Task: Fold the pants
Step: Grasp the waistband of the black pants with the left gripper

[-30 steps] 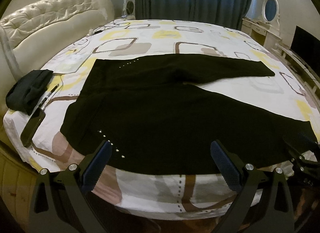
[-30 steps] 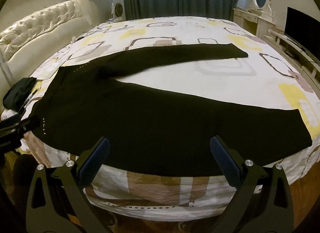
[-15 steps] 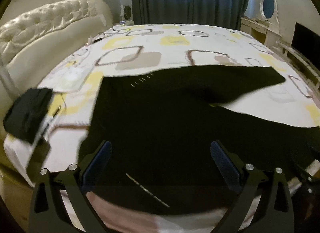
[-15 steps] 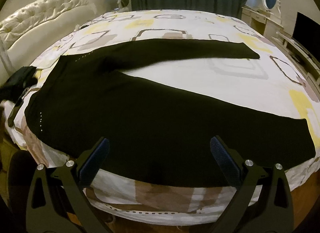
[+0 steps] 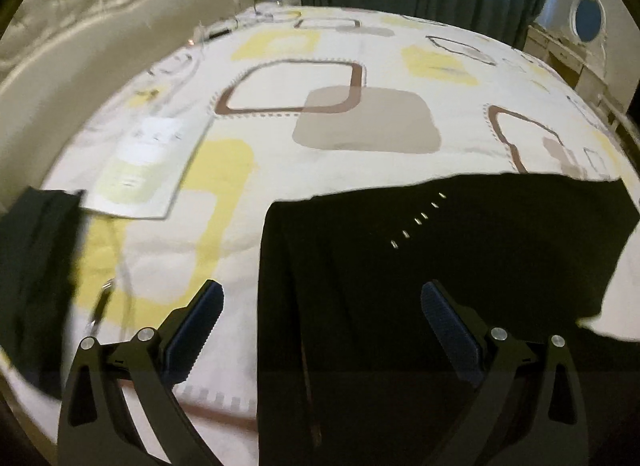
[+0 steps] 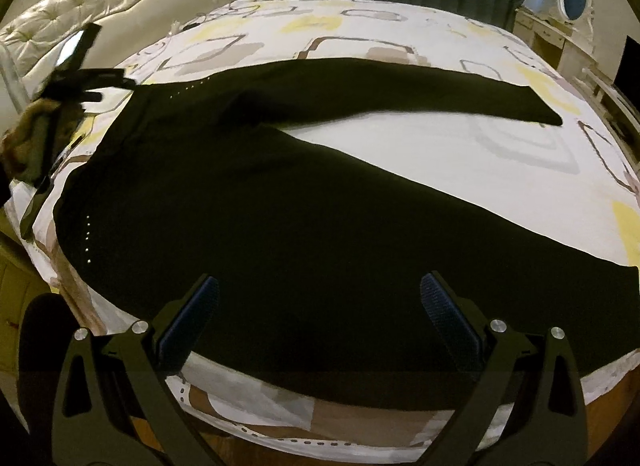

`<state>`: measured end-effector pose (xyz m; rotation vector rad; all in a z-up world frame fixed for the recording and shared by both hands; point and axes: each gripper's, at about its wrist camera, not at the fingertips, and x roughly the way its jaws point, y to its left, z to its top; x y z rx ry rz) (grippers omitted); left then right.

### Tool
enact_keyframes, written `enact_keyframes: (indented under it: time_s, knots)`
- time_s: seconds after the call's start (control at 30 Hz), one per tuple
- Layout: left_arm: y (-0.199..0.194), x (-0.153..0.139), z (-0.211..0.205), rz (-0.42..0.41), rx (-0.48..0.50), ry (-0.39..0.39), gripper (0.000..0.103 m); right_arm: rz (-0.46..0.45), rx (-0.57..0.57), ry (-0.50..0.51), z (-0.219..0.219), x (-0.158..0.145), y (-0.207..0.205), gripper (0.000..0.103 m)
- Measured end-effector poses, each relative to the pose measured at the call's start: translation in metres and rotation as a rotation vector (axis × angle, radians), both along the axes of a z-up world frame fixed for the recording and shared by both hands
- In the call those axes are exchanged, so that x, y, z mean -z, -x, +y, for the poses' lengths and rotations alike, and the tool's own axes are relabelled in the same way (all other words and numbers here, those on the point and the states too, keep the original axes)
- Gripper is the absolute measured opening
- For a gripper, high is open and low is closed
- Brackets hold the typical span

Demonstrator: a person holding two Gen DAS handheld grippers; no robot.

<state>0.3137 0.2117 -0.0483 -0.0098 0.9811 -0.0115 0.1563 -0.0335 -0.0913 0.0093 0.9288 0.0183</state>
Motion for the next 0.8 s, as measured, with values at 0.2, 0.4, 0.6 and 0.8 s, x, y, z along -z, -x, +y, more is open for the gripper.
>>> enact_keyframes:
  time_s: [0.2,0.4,0.6,0.8]
  knots:
    - [-0.043,0.029,0.011,0.024,0.068,0.153,0.099,0.037,-0.012,-0.022,0.000,0.012,-0.016,0.101]
    - [-0.069,0.057,0.019,0.089,0.052,0.190,0.099,0.099,-0.012,-0.074,-0.003,0.031,-0.030,0.101]
    - [-0.058,0.051,0.037,0.039,0.045,0.228,0.099,0.120,-0.027,-0.107,-0.002,0.040,-0.035,0.101]
    - [-0.049,0.050,0.055,0.012,0.049,0.219,0.099,0.122,-0.031,-0.121,-0.003,0.045,-0.041,0.101]
